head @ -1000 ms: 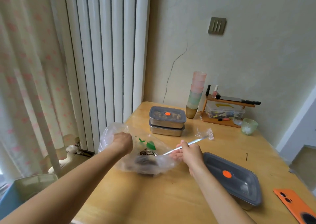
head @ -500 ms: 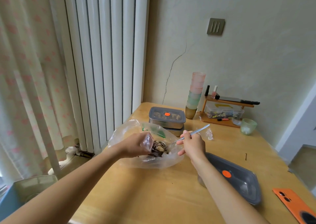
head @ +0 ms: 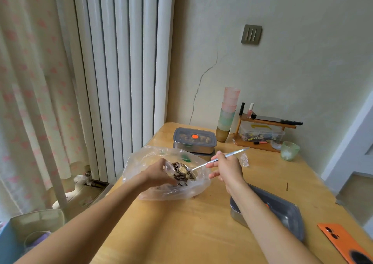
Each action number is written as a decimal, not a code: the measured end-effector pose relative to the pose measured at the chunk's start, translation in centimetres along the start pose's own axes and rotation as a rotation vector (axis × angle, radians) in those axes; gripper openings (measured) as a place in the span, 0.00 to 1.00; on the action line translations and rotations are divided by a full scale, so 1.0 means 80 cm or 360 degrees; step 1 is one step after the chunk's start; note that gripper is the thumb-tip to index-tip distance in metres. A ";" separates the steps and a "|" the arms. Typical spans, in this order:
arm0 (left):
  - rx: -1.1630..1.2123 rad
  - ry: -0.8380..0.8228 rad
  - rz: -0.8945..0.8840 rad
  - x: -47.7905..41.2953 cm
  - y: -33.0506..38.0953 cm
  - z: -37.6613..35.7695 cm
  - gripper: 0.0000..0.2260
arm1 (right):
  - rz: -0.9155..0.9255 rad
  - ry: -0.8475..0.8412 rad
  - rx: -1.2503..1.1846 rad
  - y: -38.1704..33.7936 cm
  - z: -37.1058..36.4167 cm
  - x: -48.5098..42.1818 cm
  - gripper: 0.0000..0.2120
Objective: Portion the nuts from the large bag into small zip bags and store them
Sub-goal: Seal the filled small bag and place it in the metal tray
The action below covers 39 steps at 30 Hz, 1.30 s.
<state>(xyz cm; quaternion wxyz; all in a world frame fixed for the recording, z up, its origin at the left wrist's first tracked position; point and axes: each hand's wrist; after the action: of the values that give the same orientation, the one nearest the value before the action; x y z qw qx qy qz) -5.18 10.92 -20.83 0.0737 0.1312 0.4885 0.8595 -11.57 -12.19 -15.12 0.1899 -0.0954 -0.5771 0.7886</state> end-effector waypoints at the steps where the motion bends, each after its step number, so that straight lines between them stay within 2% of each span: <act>1: 0.0015 -0.0042 -0.0002 0.001 0.003 0.000 0.25 | 0.0008 -0.0009 0.0004 -0.002 0.000 0.001 0.17; 4: -0.0144 -0.0009 -0.0055 0.002 0.012 -0.001 0.20 | 0.0040 -0.0020 0.0023 -0.007 0.001 0.005 0.17; 7: -0.0565 0.0122 -0.0106 0.001 0.015 0.000 0.21 | 0.0044 -0.0011 0.0041 -0.007 0.001 0.003 0.17; 9: -0.0682 0.0120 -0.0149 -0.002 0.011 0.003 0.22 | 0.0032 0.0005 0.0045 -0.006 0.002 0.002 0.17; 10: -0.0678 0.0100 -0.0171 -0.003 0.009 0.005 0.24 | 0.0029 0.0016 0.0043 -0.005 0.003 0.001 0.17; 13: -0.0642 0.0123 -0.0302 -0.001 0.005 0.010 0.43 | 0.0035 0.0039 0.0045 -0.005 0.005 0.000 0.17; 14: -0.0625 0.0121 -0.0340 0.000 0.005 0.010 0.44 | 0.0038 0.0040 0.0050 -0.006 0.006 0.000 0.17; 18: -0.0587 -0.0010 -0.0381 0.006 0.005 0.007 0.24 | 0.0042 0.0035 0.0069 -0.006 0.004 -0.004 0.17; 21: -0.0591 -0.0086 -0.0365 0.006 0.002 0.005 0.23 | 0.0051 0.0032 0.0072 -0.007 0.002 -0.004 0.17; 26: -0.0576 0.0032 -0.0316 -0.003 -0.002 0.003 0.20 | 0.0100 0.0053 0.0118 -0.010 0.002 -0.004 0.17; 30: -0.0623 0.0009 -0.0299 -0.005 0.003 0.001 0.18 | 0.0157 0.0038 0.0199 -0.015 0.001 -0.004 0.18; 34: -0.0674 -0.0046 -0.0317 -0.001 0.013 -0.006 0.17 | 0.0267 0.0018 0.0265 -0.022 -0.003 -0.002 0.18; 37: -0.0651 -0.0005 -0.0311 -0.001 0.019 -0.013 0.14 | 0.0408 0.0034 0.0363 -0.031 -0.005 0.000 0.18; 39: -0.0620 0.0049 -0.0292 -0.002 0.022 -0.017 0.15 | 0.0545 0.0054 0.0476 -0.041 -0.007 0.002 0.18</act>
<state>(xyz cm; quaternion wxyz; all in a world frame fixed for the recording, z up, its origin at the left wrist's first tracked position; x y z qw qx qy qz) -5.43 8.88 -19.96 0.1682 0.0564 0.3242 0.9292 -10.85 -10.75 -12.17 0.0750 -0.1759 -0.4259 0.8843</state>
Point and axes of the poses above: each hand's wrist, its own x-axis away from the middle knuckle, its own z-axis out of the back of the hand, y = z × x, and after that the axes turned 4 degrees about x, right-handed
